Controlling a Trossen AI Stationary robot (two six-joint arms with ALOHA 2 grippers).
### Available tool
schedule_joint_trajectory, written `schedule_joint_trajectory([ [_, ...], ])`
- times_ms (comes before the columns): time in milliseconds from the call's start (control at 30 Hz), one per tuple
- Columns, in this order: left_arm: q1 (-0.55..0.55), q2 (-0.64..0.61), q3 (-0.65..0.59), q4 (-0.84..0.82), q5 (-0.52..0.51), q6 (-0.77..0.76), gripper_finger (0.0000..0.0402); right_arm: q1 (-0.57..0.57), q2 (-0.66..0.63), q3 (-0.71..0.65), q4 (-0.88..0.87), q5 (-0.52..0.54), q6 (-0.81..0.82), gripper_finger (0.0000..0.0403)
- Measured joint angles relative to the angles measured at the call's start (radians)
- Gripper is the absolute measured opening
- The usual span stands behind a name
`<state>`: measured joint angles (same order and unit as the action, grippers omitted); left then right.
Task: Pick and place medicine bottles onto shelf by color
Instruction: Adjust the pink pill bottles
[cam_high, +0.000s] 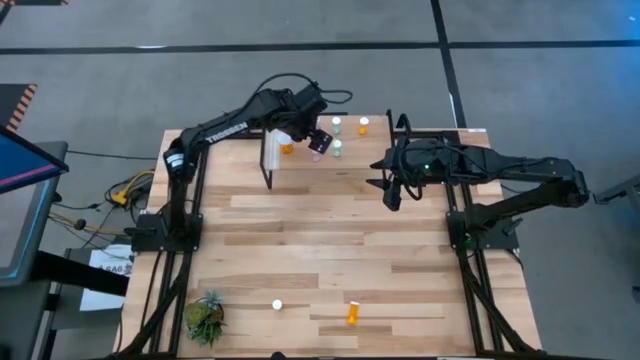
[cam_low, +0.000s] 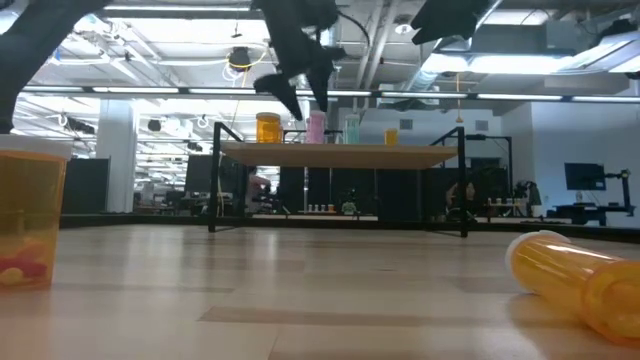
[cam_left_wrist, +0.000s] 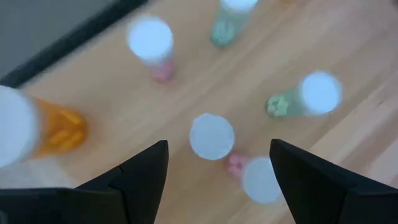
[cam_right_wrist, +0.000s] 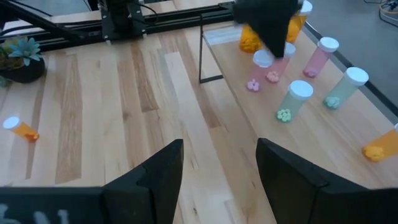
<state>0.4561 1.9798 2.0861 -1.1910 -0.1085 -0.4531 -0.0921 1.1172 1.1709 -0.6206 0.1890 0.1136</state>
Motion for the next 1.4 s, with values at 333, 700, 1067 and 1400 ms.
schedule_joint_trajectory([
  [333, -0.005, 0.067, 0.0, 0.0, 0.017, 0.059, 0.0267, 0.0, 0.0, 0.0, -0.002, 0.0, 0.002, 0.0221],
  [700, -0.004, 0.067, 0.0, 0.032, -0.006, 0.065, 0.0267, 0.0, 0.0, 0.0, 0.0, 0.0, 0.001, 0.022],
  [1067, 0.019, 0.067, 0.0, 0.031, -0.008, 0.058, 0.0228, 0.0, 0.0, 0.0, 0.0, 0.0, 0.001, 0.022],
  [1400, 0.022, 0.066, 0.0, 0.044, -0.008, 0.058, 0.0157, 0.0, 0.0, 0.0, 0.0, 0.0, 0.0, 0.022],
])
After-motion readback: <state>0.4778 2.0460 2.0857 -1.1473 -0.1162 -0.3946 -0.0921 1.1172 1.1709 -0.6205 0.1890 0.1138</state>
